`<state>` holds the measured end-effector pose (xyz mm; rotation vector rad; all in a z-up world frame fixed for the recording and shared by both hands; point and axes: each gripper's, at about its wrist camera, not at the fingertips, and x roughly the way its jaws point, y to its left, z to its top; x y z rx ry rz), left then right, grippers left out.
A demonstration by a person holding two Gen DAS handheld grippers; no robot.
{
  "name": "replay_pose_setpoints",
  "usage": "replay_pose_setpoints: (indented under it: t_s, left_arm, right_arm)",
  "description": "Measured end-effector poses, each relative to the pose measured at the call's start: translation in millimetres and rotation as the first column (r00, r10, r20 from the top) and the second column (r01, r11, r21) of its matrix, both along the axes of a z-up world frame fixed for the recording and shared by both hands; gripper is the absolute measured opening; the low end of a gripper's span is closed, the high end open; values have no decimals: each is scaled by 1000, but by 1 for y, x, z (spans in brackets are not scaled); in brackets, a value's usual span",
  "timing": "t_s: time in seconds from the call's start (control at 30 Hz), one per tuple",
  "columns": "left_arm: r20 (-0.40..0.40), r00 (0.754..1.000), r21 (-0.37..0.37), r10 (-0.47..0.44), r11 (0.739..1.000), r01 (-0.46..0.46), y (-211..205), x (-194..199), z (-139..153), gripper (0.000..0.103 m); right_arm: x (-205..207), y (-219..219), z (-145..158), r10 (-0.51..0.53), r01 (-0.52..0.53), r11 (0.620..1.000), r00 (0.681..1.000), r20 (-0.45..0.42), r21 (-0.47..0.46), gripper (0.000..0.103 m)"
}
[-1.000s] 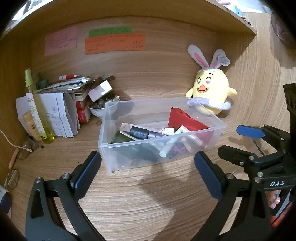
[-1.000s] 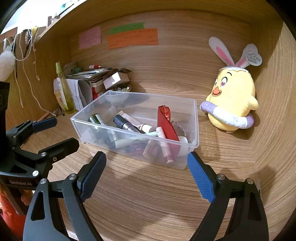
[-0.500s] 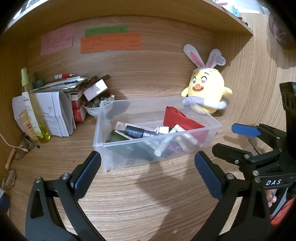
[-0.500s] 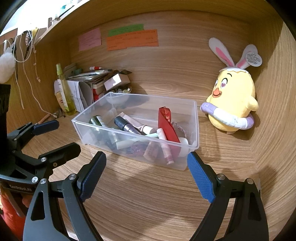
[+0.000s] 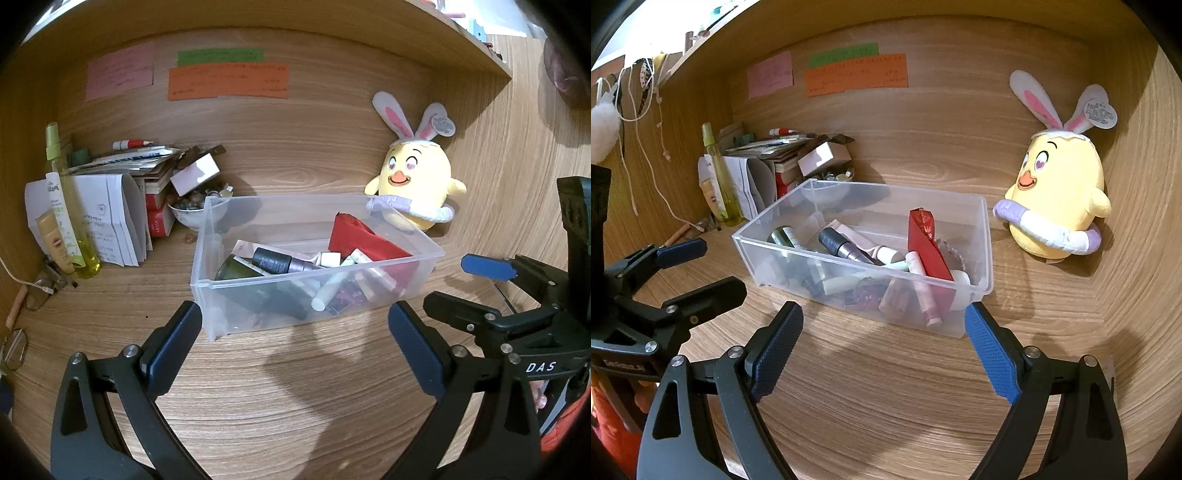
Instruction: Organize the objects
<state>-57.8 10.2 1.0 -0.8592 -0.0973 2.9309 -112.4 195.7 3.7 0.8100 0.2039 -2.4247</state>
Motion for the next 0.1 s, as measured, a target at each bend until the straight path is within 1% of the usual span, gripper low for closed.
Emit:
replay_pose_setpoints:
  t_s: [0.1]
  left_arm:
    - [8,1000,6,-9,1000,9,1,0,0,102]
  right_arm:
    - [-1,0,-1,-1,1,1000,1000,1,1,88]
